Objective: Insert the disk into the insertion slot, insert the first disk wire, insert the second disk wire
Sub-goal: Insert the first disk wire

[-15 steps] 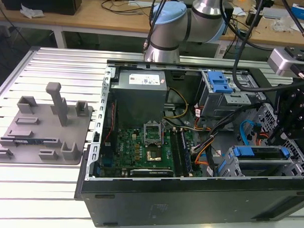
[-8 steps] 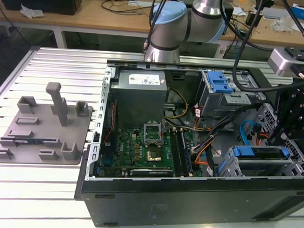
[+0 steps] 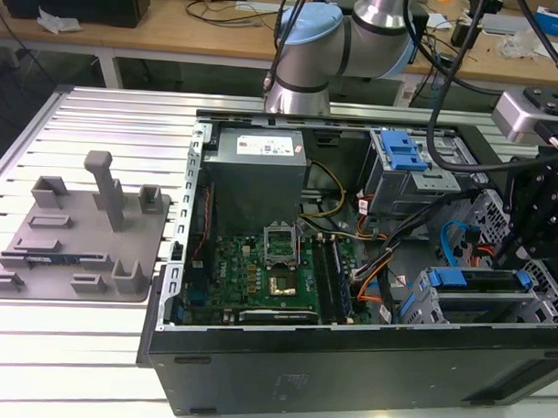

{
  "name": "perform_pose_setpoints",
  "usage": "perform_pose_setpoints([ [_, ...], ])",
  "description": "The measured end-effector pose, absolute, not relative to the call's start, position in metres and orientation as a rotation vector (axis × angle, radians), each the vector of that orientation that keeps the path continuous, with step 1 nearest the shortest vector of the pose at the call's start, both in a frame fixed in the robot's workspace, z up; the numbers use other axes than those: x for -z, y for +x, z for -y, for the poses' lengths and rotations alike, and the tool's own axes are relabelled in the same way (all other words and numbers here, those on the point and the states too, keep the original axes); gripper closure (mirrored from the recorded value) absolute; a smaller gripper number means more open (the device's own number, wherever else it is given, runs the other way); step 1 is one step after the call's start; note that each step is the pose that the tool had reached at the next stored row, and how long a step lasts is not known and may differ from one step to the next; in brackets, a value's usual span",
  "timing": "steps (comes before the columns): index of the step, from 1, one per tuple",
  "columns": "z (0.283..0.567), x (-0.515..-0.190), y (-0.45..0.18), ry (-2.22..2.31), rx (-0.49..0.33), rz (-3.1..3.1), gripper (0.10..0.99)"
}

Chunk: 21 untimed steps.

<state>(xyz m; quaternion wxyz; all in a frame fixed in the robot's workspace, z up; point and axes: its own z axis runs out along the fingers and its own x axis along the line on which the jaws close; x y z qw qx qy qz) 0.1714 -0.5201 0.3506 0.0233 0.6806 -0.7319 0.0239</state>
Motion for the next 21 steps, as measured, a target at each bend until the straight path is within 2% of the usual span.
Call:
perform_pose_setpoints([
  [21, 0.5220, -0.3465, 0.1706, 2.108, -0.077, 2.267, 0.918],
])
